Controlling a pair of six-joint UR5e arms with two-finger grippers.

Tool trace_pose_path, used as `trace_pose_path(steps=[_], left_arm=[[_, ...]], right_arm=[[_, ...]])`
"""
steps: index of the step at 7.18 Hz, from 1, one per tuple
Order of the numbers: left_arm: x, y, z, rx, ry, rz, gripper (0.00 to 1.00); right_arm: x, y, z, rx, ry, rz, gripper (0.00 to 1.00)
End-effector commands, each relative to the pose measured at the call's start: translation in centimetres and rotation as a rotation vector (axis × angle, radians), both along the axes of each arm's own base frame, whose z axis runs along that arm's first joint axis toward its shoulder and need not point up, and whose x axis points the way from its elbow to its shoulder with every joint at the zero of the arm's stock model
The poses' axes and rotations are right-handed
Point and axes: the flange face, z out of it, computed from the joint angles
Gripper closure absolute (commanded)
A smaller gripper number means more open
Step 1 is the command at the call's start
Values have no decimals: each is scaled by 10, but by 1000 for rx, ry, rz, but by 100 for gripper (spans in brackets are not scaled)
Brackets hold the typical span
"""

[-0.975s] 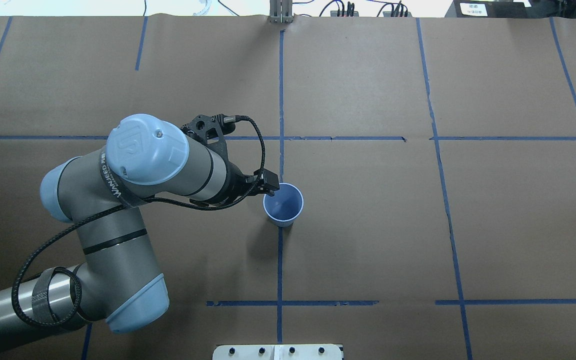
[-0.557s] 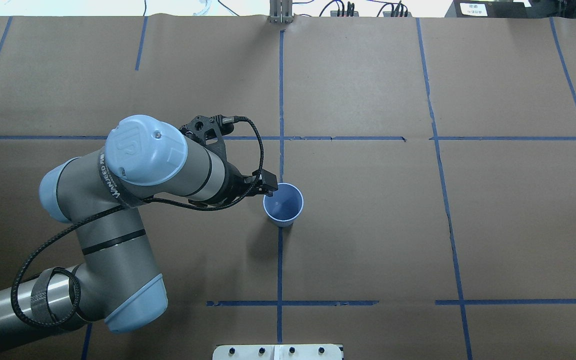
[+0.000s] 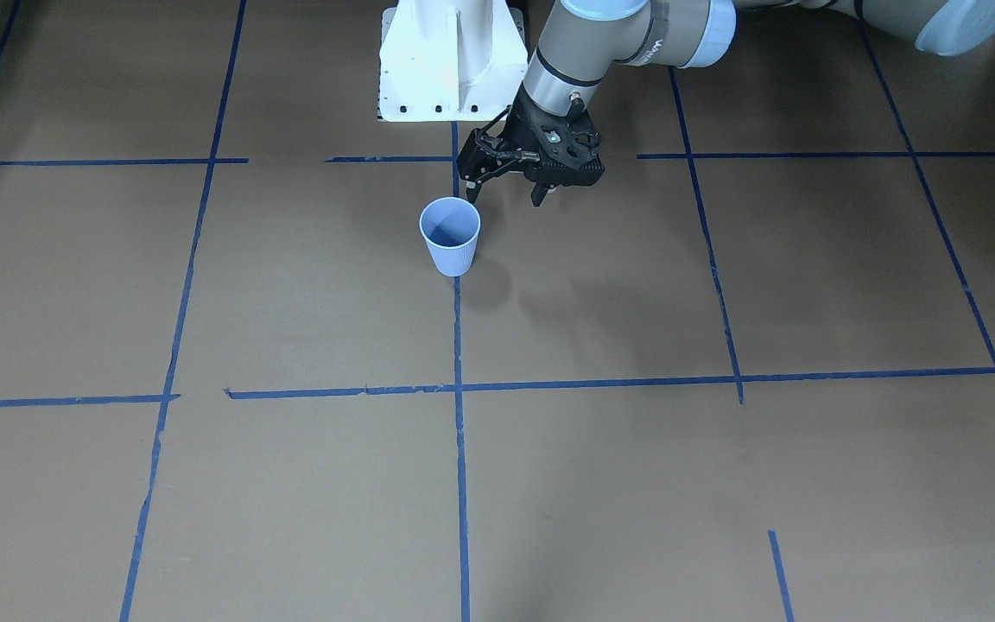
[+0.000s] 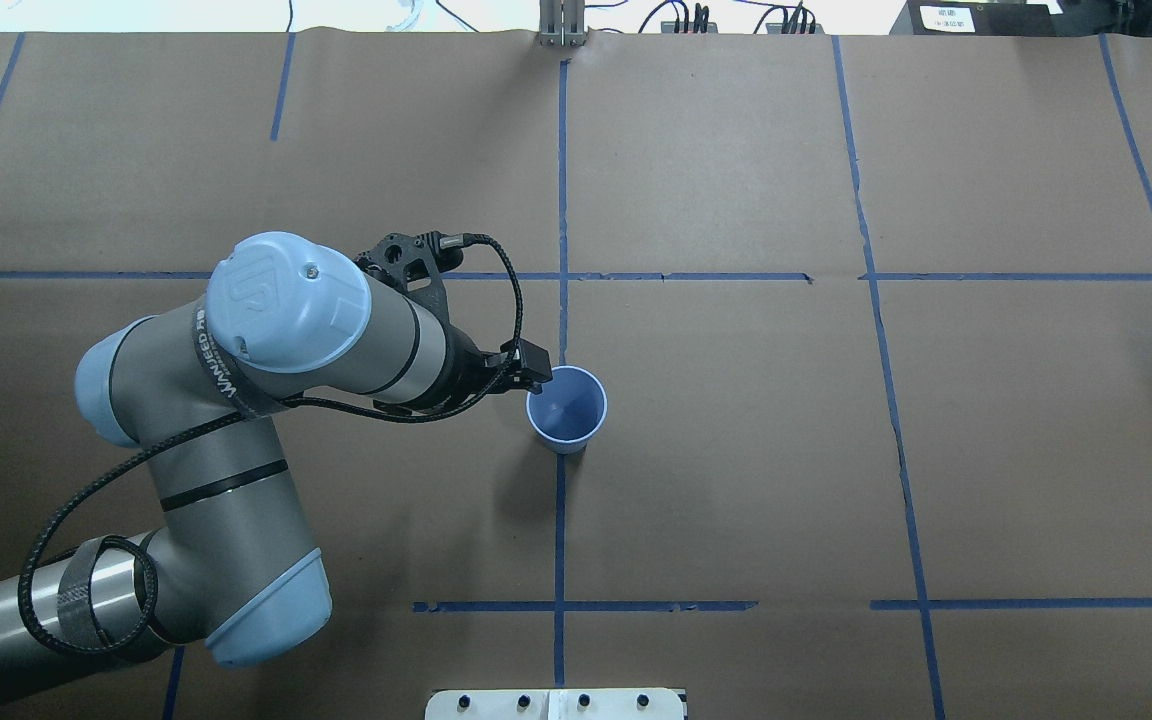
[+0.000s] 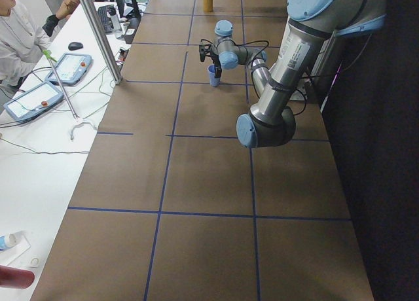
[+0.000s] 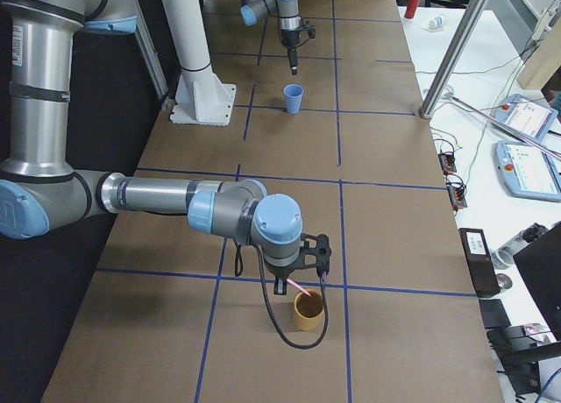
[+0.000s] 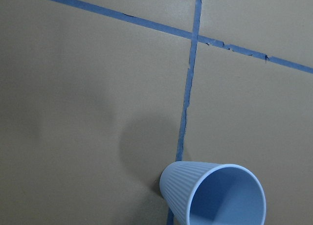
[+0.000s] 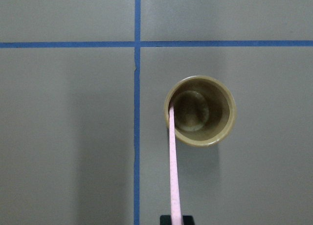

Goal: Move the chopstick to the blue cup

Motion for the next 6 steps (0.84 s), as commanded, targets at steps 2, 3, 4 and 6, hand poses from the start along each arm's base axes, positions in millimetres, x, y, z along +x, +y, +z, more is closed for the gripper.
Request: trace_pose_path(steps=[2, 3, 4, 6], left_arm=[[-3, -2, -1, 3, 6, -5, 0], [-16, 0, -5, 14, 27, -11, 0], [-38, 2, 3, 19, 31, -25, 0], [-79, -9, 13, 25, 35, -78, 0]], right_arm=[[11, 49, -142, 18, 30, 28, 100], [-8, 49, -172, 22, -53, 16, 100], [-24, 43, -184, 23, -166, 21, 100], [-93, 14, -254, -112, -258, 54, 100]])
